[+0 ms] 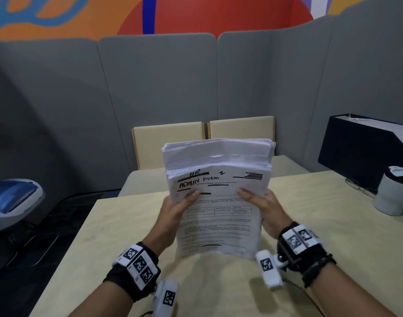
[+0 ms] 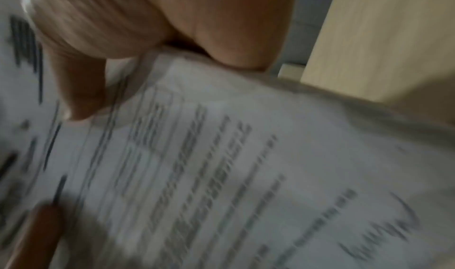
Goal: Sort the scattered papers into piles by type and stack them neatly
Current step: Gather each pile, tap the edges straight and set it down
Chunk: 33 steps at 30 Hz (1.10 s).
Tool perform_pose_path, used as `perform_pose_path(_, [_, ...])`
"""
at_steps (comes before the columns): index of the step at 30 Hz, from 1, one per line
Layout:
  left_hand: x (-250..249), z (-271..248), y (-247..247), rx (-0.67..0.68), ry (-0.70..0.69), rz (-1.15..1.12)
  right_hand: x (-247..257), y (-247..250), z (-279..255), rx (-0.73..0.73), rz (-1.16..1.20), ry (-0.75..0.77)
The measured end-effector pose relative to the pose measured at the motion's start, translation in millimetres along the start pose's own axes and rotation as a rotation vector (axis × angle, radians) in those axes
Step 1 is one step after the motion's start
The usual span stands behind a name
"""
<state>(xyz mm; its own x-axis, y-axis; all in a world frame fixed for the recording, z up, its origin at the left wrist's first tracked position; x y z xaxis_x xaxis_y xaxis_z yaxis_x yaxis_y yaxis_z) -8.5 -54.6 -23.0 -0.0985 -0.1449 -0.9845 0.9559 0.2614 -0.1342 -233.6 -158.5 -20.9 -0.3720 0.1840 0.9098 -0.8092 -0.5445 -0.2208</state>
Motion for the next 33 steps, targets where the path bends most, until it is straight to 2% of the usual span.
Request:
perform_pose_path(2, [12.7, -0.7, -2.3, -0.033, 0.035, 0.013, -11.1, -9.4, -3.2, -0.069, -0.059, 0.025])
perform_pose_path(5, [14.1, 1.9, -4.7, -0.193, 0.043, -0.033, -10.6, -22.5, 2.7, -0.17, -0.105, 0.089])
perform_pose_path(8, [4.0, 5.1, -8.4, -0.266, 0.013, -0.123, -2.2, -29.3, 13.2, -0.202, -0.161, 0.19])
perform_pose_path(11, [2.9, 3.8, -8.6, -0.228, -0.02, -0.092, -4.3, -26.6, 19.0, -0.199, -0.164, 0.214])
perform_pose_path(15, [34.1, -3.6, 0.0, -0.159, 0.075, 0.041, -47.2, -7.3, 8.9, -0.115, -0.232, -0.002])
perform_pose_path(17, [42.8, -5.0, 2.8, -0.15, 0.092, 0.079, -59.0, -3.6, 0.6, -0.092, -0.224, -0.038])
perform_pose_path(22, [32.3, 2.2, 4.7, -0.169, 0.052, 0.046, -47.0, -5.1, 6.9, -0.099, -0.27, 0.064])
perform_pose_path(28, [54.0, -6.8, 18.1, -0.043, 0.13, 0.174, -51.2, -0.1, -4.8, 0.003, -0.28, -0.011])
perform_pose_path(33, [56.2, -5.3, 18.0, -0.042, 0.149, 0.144, -34.8, -5.3, 1.8, -0.139, -0.227, 0.115])
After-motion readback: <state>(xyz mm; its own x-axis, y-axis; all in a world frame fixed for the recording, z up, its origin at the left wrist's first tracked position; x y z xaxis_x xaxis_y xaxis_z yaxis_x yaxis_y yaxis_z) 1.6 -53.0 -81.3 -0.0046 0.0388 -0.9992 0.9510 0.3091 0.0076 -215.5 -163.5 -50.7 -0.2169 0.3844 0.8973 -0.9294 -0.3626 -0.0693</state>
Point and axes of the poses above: each hand's wrist, its own z-axis towards the middle knuckle, its own y-axis out of the back of the hand, x = y × z, the point moved 2 cm from there along z, towards the middle knuckle, and after that the axes turned 7 degrees about y, right-handed, at the moved point
